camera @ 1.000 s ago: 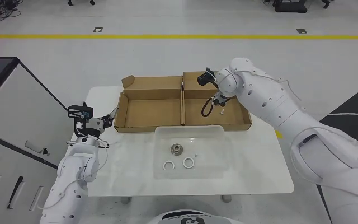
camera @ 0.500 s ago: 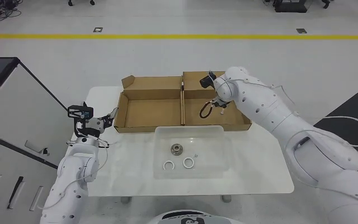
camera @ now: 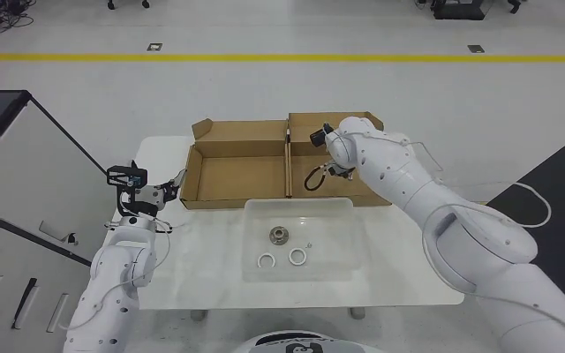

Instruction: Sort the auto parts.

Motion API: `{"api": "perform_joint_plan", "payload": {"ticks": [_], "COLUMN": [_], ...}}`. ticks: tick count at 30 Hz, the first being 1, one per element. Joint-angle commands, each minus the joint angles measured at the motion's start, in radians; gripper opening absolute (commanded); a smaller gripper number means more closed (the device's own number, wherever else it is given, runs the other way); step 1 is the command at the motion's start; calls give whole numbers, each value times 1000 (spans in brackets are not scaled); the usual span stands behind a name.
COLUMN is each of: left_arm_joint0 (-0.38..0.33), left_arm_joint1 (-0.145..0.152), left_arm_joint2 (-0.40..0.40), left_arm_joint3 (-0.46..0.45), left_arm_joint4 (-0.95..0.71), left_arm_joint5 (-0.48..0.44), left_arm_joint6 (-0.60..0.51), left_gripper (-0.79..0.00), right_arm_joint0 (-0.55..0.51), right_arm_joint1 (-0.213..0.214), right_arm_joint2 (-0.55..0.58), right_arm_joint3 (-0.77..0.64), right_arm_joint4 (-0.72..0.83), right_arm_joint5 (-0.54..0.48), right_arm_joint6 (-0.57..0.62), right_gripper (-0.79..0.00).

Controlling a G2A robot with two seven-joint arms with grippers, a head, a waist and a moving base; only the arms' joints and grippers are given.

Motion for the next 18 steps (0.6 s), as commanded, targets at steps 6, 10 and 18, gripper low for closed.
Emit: {"api": "perform_joint_plan", "payload": {"ticks": [6,10,18], "left_arm_joint0": [0,0,0], "left_arm_joint1": [0,0,0], "left_arm_joint2": [0,0,0], "left_arm_joint3": [0,0,0], "left_arm_joint4": [0,0,0], "left_arm_joint5": [0,0,0], "left_arm_joint6": [0,0,0], "left_gripper": [0,0,0], "right_arm_joint0": [-1,4,16], "right_arm_joint1": [-58,-87,-134], "right_arm_joint2": [-9,-13,-9], "right_arm_joint3": [117,173,264], "right_arm_joint4": [14,16,19], "right_arm_joint5": [-2,-15,-38], "right_arm_joint6": [-30,-35,-50], "right_gripper": [-785,-785,-628]}}
